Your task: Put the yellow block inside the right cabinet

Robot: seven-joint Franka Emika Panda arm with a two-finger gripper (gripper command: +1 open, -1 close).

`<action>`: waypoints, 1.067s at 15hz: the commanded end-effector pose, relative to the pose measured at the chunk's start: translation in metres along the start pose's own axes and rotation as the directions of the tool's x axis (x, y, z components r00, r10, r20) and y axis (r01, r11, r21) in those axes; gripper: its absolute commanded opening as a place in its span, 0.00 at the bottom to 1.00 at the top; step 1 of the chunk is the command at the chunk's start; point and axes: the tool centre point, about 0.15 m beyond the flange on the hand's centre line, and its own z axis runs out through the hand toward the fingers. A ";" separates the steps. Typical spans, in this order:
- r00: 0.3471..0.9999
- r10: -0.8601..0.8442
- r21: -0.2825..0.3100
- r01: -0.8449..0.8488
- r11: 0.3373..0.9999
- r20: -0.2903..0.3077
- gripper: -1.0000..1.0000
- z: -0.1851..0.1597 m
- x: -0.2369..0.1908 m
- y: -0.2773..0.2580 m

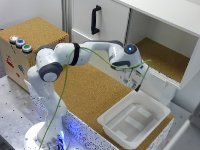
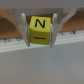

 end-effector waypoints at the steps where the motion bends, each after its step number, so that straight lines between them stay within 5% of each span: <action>1: 0.997 -0.009 -0.081 0.014 0.997 0.072 0.00 0.020 0.053 -0.034; 5: 0.996 -0.028 -0.028 0.030 0.999 0.080 0.00 0.047 0.078 -0.040; 14: 0.988 -0.104 -0.016 0.107 0.994 0.113 0.00 0.089 0.107 -0.029; 15: 0.988 -0.109 -0.021 0.111 0.994 0.110 1.00 0.089 0.104 -0.030; 16: 0.989 -0.107 -0.020 0.109 0.994 0.106 1.00 0.086 0.103 -0.030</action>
